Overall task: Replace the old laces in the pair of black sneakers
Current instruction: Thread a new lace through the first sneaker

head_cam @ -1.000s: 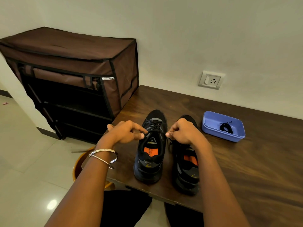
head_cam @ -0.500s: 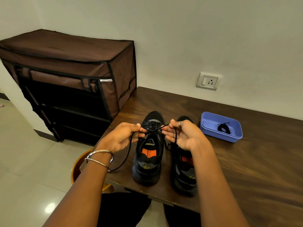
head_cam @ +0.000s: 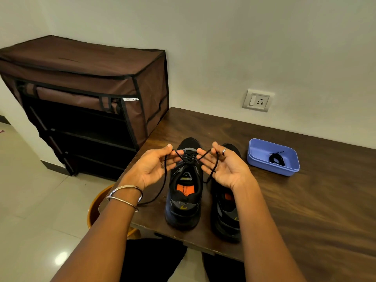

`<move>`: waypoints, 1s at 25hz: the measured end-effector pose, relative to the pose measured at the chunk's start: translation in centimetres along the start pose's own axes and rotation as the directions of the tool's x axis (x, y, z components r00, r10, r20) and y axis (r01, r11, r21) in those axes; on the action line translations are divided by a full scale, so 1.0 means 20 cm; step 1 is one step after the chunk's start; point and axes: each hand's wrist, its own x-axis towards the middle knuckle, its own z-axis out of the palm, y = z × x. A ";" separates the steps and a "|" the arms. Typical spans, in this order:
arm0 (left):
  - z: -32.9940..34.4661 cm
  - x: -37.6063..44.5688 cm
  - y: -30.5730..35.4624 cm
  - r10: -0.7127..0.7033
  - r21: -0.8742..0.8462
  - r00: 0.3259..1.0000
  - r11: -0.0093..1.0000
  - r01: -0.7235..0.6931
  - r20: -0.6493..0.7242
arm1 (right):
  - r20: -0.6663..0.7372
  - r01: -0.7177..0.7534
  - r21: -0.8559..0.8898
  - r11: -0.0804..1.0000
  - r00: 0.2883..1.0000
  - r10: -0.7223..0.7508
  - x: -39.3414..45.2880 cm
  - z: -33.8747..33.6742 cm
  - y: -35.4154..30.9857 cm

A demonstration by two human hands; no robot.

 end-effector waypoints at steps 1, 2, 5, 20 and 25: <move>0.03 0.00 0.00 0.045 -0.064 0.999 0.997 -0.044 0.026 | 0.029 0.055 0.017 0.998 0.998 -0.055 0.00 0.02 0.01; 0.06 0.01 -0.01 0.084 -0.105 0.996 0.991 -0.079 0.041 | 0.038 0.108 0.051 0.993 0.993 -0.110 0.01 0.04 0.02; 0.17 0.04 -0.05 0.147 -0.149 0.989 0.978 -0.147 -0.013 | -0.013 0.232 0.126 0.964 0.973 -0.232 0.06 0.10 0.08; 0.22 0.06 -0.14 0.292 0.022 0.942 0.956 -0.292 -0.165 | -0.298 0.397 0.166 0.903 0.893 -0.338 0.15 0.13 0.22; 0.24 0.05 -0.14 0.273 0.043 0.958 0.962 -0.270 -0.083 | -0.254 0.435 -0.008 0.900 0.870 -0.423 0.15 0.13 0.23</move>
